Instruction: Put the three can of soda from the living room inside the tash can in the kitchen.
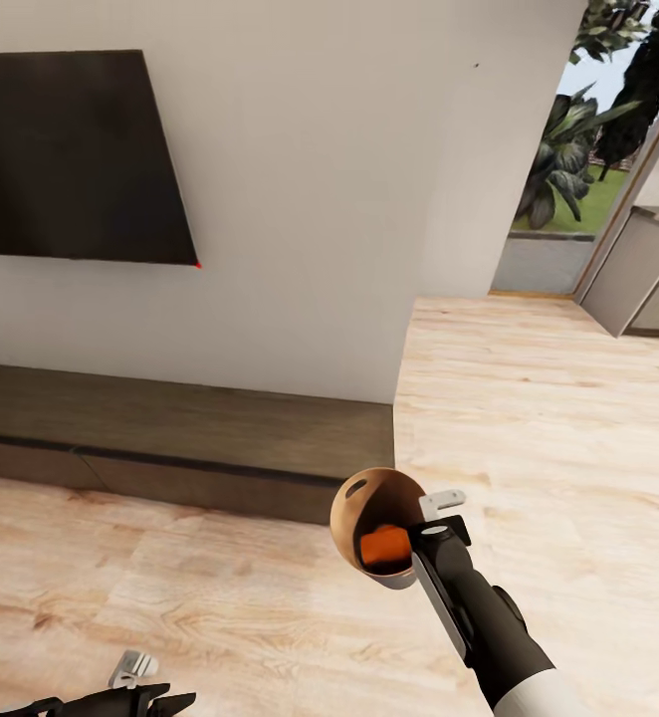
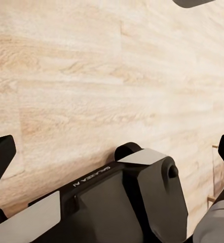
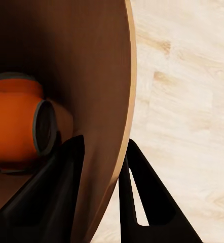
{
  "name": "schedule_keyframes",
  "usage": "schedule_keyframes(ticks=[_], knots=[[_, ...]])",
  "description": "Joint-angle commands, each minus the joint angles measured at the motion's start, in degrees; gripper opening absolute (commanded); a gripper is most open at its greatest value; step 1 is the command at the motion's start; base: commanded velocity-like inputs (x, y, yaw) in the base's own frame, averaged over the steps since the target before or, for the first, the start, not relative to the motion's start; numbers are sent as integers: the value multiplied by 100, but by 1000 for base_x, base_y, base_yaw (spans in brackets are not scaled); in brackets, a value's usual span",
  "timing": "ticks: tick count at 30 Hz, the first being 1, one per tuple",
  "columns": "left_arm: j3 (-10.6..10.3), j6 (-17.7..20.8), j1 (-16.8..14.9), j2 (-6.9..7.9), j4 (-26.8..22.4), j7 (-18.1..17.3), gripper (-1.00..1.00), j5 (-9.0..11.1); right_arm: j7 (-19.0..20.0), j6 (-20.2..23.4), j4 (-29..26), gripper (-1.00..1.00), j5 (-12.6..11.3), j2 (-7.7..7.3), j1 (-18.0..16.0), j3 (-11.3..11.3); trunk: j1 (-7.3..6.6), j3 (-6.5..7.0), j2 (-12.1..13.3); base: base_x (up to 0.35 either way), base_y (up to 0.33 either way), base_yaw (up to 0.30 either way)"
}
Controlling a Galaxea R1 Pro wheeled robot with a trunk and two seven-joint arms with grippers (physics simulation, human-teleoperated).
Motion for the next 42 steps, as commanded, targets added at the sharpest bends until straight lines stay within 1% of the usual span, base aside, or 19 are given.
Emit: schedule_keyframes(ticks=[1, 42], knots=[[0, 0, 0, 0, 0, 0, 100, 0, 9, 3, -4, -100, 52, 0, -2, 0, 0, 10, 0, 0, 0, 0], [-9, 0, 0, 0, -17, -2, 100, 0, 9, 3, -4, -100, 43, 0, -2, 0, 0, 400, 0, 0, 0, 0]])
